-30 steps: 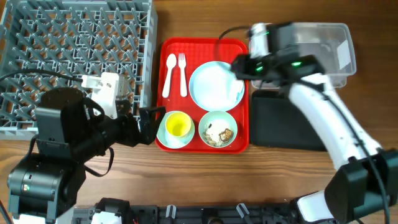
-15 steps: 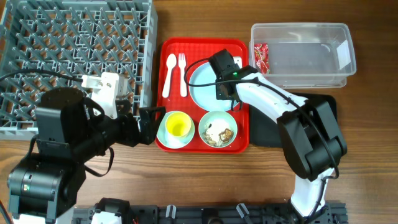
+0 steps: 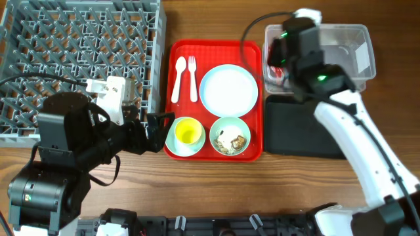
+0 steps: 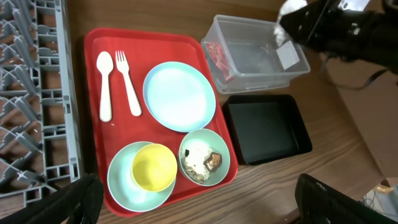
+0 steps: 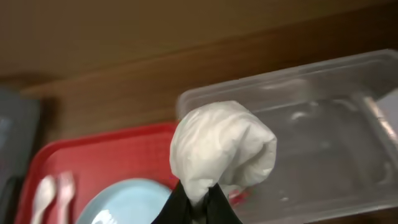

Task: Sort waste into correct bins and load items into the dishwasher rack
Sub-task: 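Drop the white napkin into the clear bin with the right gripper, then grasp the rim of the green rice bowl with the right gripper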

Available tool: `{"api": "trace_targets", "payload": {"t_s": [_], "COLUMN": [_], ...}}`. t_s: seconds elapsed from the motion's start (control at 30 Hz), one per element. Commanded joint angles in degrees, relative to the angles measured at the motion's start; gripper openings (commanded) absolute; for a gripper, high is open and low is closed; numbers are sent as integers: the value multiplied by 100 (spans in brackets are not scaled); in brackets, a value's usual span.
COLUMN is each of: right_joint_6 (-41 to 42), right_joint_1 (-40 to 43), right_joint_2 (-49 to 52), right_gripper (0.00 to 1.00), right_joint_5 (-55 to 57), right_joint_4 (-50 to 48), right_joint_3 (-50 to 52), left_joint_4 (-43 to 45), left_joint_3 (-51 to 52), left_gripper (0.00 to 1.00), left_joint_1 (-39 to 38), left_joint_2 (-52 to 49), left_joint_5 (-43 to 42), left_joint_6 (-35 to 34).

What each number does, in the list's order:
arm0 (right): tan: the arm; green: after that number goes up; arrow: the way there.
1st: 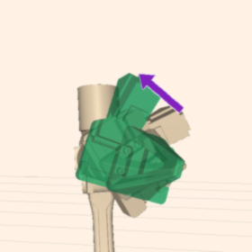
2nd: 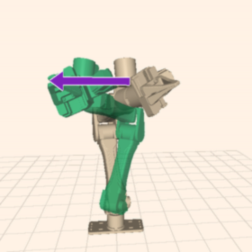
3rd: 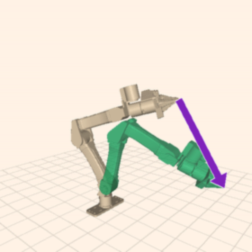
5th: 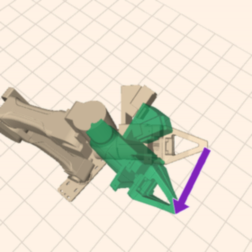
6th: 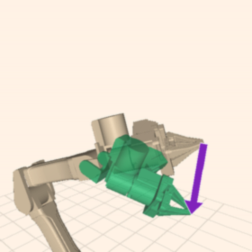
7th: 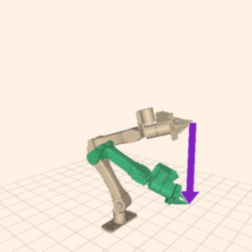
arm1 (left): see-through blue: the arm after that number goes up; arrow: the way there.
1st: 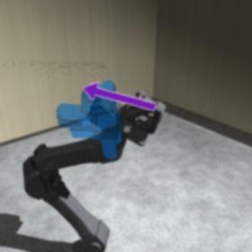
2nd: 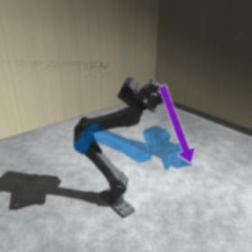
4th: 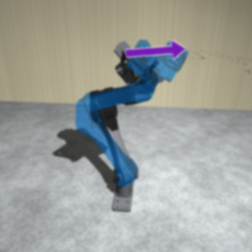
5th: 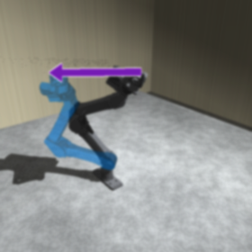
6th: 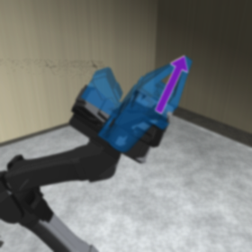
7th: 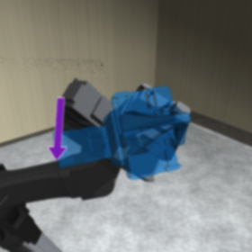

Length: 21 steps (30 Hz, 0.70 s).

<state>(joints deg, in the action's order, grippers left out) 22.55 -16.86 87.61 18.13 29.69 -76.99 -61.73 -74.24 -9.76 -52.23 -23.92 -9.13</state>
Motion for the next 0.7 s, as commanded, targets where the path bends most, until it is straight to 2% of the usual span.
{"api": "trace_targets", "payload": {"t_s": [0.0, 0.03, 0.07, 0.1, 0.13, 0.3, 0.4, 0.47, 0.53, 0.6, 0.67], "right_joint_6": [-605, -942, -1224, -1314, -1309, -798, -612, -195, 304, 531, 686], "right_joint_1": [501, 588, 629, 636, 634, 518, 243, -28, -387, -946, -1333], "right_joint_2": [782, 922, 968, 944, 793, -603, -1602, -1989, -2070, -1919, -1746], "right_gripper": [5, 18, 50, 65, 73, 77, 71, 63, 53, 52, 52], "right_joint_5": [-232, -573, -894, -1121, -1427, -2337, -2741, -2846, -2857, -2855, -2830], "right_joint_4": [-374, -509, -529, -479, -361, 306, 1132, 1862, 2702, 3348, 3416], "right_joint_3": [87, 87, 87, 83, 66, 26, 28, 57, 61, 179, 404], "left_joint_4": [15, 15, 15, 15, 15, 15, 15, 15, 15, 15, 15], "left_joint_3": [-87, -87, -87, -87, -87, -87, -87, -87, -87, -87, -87], "left_gripper": [100, 100, 100, 100, 100, 100, 100, 100, 100, 100, 100], "left_joint_1": [-24, -26, -24, -24, -26, -24, -24, -24, -26, -24, -24], "left_joint_2": [31, 31, 31, 31, 31, 31, 31, 31, 31, 31, 31], "left_joint_5": [-68, -66, -66, -68, -66, -66, -66, -68, -66, -66, -66], "left_joint_6": [-33, -33, -33, -33, -33, -33, -33, -33, -33, -33, -33]}}
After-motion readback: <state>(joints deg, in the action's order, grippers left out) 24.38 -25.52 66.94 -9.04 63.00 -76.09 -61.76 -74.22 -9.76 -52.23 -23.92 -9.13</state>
